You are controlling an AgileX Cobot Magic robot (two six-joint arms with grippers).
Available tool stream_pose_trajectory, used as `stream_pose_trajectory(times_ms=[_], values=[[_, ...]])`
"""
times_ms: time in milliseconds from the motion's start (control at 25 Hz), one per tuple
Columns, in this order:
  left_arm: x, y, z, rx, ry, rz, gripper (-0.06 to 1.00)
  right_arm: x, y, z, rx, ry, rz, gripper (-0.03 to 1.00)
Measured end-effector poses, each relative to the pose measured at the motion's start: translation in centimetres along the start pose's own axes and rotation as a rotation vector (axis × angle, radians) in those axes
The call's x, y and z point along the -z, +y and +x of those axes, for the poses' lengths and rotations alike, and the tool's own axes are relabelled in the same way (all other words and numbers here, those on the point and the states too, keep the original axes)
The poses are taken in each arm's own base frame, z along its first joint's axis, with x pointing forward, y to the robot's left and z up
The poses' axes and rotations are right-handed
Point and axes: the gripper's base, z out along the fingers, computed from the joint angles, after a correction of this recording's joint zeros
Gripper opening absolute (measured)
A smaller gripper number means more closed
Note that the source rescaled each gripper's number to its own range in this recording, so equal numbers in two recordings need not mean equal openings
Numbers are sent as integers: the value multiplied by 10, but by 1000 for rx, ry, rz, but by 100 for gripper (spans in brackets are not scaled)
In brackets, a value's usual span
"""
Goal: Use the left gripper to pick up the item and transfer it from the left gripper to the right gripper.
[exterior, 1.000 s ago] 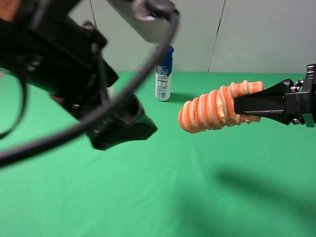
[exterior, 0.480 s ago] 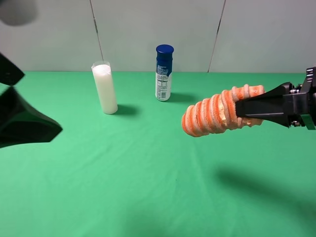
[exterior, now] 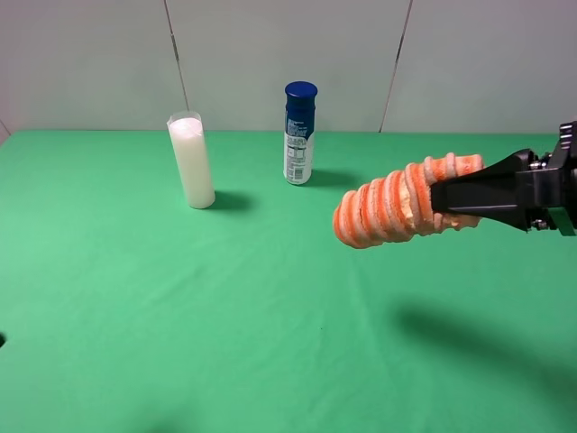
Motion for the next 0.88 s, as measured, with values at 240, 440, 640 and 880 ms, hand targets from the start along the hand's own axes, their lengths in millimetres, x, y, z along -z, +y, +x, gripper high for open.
stream_pose_trajectory(times_ms=[240, 440, 640, 880], values=[[12, 5, 41, 36, -156, 47, 97, 0, -3, -2, 0, -22, 29, 2], [21, 10, 67, 58, -292, 64, 97, 0, -4, -3, 1, -33, 44, 2], [17, 10, 83, 68, -341, 79, 97, 0, -5, -4, 1, -41, 53, 2], [3, 1, 88, 13, -306, 152, 97, 0, -7, -5, 1, -57, 74, 2]])
